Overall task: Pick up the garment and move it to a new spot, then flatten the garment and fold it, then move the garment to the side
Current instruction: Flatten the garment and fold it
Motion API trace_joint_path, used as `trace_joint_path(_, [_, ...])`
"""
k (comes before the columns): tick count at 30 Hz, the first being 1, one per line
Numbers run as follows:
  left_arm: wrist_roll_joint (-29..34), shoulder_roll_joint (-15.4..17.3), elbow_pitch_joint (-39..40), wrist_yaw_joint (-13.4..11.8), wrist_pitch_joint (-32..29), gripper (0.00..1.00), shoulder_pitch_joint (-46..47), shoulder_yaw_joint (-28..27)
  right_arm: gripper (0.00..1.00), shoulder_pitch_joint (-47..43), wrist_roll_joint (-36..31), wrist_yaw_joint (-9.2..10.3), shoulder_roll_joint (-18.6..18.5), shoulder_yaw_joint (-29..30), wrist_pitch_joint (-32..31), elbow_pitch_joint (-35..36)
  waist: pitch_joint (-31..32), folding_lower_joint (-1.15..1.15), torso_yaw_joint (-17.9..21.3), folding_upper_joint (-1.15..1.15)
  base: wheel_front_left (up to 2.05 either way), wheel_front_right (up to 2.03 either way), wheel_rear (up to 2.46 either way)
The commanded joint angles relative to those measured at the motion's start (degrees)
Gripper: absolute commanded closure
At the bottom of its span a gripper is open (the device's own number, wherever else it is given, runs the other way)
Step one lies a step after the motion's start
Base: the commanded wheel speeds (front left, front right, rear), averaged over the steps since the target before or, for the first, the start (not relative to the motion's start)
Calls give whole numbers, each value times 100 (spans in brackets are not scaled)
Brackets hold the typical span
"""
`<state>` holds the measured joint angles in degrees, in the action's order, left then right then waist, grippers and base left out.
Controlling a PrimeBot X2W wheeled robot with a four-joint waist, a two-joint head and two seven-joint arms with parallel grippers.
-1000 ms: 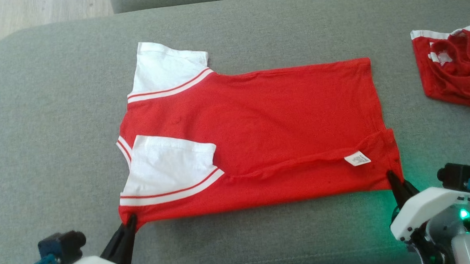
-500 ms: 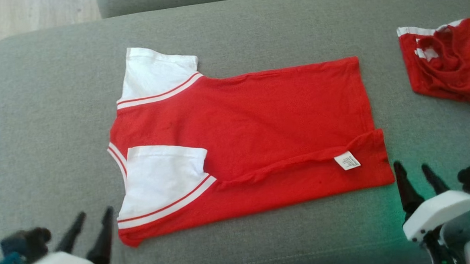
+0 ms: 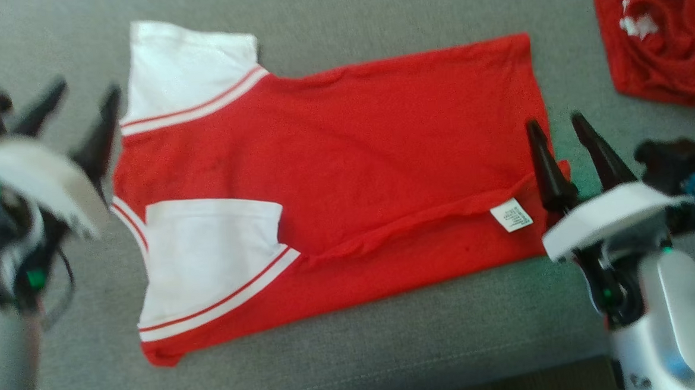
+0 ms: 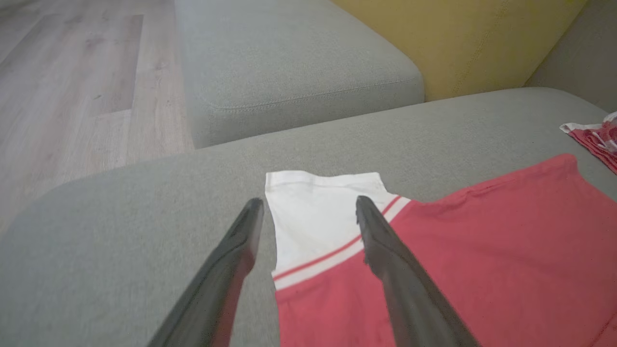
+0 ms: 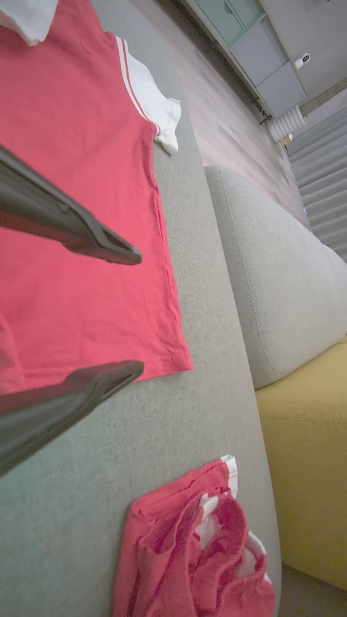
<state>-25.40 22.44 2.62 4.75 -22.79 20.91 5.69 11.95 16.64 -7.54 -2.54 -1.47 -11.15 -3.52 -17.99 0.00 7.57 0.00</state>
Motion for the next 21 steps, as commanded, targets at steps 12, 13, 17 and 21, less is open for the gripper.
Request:
trace_joint_path(12, [88, 758, -1230, 181, -794, 0, 2343, 168, 0, 1072, 107, 5, -33, -786, 469, -13, -1389, 0, 629, 0, 0, 0, 0])
trace_joint_path(13, [104, 793, -1313, 185, -818, 0, 2430, 181, 0, 1119, 109, 5, -33, -812, 505, -26, -1446, 0, 667, 0, 0, 0, 0])
trace_joint_path(17, [136, 892, -1609, 184, -926, 0, 2671, 201, 0, 1265, 129, 5, -33, -892, 623, -71, -1595, 0, 793, 0, 0, 0, 0])
trace_joint_path(21, [191, 1004, -1871, 131, -983, 0, 2818, 182, 0, 1368, 138, 5, -33, -943, 699, -100, -1656, 0, 871, 0, 0, 0, 0])
